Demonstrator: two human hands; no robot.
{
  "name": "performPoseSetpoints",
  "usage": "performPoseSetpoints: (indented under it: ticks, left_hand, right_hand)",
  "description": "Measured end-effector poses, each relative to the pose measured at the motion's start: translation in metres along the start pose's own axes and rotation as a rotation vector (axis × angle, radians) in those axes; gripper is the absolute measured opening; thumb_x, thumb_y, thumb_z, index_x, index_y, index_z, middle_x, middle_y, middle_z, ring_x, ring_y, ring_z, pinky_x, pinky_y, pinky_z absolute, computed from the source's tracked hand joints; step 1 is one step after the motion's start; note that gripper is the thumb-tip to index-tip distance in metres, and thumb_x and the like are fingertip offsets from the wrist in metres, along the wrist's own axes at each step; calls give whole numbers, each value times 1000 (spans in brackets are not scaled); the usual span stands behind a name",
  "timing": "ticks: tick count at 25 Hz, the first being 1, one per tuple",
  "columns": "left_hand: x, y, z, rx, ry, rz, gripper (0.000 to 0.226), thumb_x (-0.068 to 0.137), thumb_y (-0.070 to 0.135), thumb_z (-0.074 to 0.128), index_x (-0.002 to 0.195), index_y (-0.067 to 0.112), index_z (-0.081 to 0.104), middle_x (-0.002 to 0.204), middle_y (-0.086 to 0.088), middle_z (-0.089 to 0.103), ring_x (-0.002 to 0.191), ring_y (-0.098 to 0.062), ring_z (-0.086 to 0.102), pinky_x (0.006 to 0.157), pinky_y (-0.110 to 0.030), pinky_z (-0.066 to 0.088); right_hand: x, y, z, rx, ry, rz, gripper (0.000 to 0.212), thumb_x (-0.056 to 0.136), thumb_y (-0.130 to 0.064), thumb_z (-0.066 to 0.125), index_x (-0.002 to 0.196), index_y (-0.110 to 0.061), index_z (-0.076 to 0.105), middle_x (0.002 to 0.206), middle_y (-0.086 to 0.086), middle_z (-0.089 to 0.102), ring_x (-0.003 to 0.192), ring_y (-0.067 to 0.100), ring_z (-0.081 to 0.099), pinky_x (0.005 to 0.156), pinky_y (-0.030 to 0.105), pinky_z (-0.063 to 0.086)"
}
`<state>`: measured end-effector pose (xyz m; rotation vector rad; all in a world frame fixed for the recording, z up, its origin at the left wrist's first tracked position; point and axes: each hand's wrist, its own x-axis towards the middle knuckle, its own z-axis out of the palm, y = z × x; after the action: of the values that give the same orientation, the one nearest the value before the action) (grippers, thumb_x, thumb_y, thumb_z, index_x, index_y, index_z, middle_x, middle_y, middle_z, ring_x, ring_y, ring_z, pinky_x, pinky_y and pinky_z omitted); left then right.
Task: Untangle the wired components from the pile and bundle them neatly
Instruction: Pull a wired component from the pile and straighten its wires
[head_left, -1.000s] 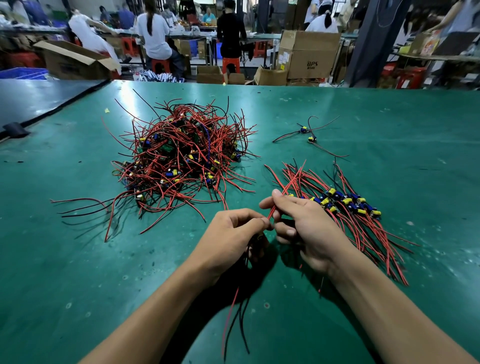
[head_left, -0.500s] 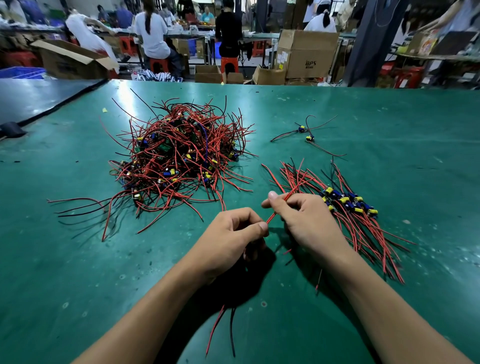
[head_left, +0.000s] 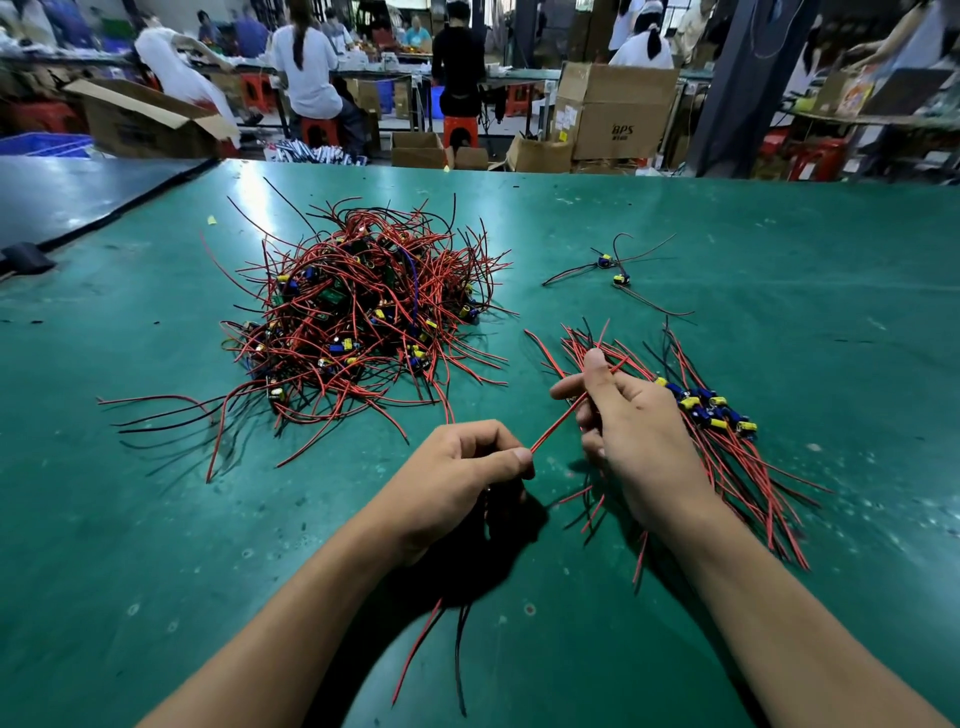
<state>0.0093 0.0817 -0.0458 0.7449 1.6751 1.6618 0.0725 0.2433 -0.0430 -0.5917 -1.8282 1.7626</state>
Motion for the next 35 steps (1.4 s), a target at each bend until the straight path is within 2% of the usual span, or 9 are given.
performPoseSetpoints:
  ticks: [3,6,13,17,22,28,30,32,35]
  left_hand:
    - [-1,1,-3,-44,1,-29,20,91,6,59,71,8,61,57,-8,59,45,-16,46,44,-20,38]
    - [-1,2,-3,-58,-21,-32,19,91,7,60,72,7,61,56,-8,60,45,-15,46,44,-20,39]
    - [-2,0,-8,-45,-4,-46,20,89,10,62,69,10,65,58,-8,61,46,-16,50,45,-20,40]
    - [-4,2,-7,-38,-20,-54,18,89,10,62,71,9,62,58,-7,61,45,-16,51,44,-19,40]
    - [-4,3,-6,-40,-27,-54,17,90,10,61,73,7,61,58,-7,61,45,-16,50,45,-19,40]
    - [-3,4,-9,-81,-23,-83,15,83,15,66,70,8,64,58,-9,60,45,-17,49,46,-21,37]
    - [-3,6,-8,-82,-34,-89,15,76,22,69,67,10,65,57,-9,60,45,-17,49,46,-22,36]
    - [-3,6,-8,-82,-32,-94,15,76,21,70,66,11,66,57,-9,60,45,-17,48,46,-22,36]
    - [-1,5,-8,-103,8,-104,18,84,13,66,66,9,65,56,-9,59,43,-17,48,45,-22,36]
  right_hand:
    - [2,-7,3,441,-118,254,48,103,-41,46,74,-7,65,55,-2,45,32,5,27,33,17,23]
    - [3,-8,-4,529,-188,340,48,101,-42,47,69,-9,61,53,-2,41,31,4,24,31,16,20]
    - [-2,-1,-12,71,-179,37,33,84,-41,69,79,-9,76,50,-5,36,37,6,29,39,17,22]
    - [5,5,-22,-242,16,-178,26,91,-34,71,82,-10,78,52,-16,58,49,-2,48,55,12,34]
    - [8,11,-22,-527,136,-368,45,98,-45,57,80,-7,74,54,-5,52,53,3,41,57,31,37]
    - [8,-9,-26,407,-232,251,45,96,-40,52,65,-13,68,55,-1,42,33,4,27,34,17,22]
    - [8,-15,-33,562,-361,328,40,92,-37,53,64,-12,66,56,-2,38,31,3,26,31,16,21]
    - [8,-15,-34,570,-373,326,40,93,-35,52,65,-11,65,56,-1,37,30,3,25,31,16,21]
    - [9,-6,-27,195,-171,107,42,100,-35,51,72,-10,72,56,-1,43,35,7,28,41,21,18]
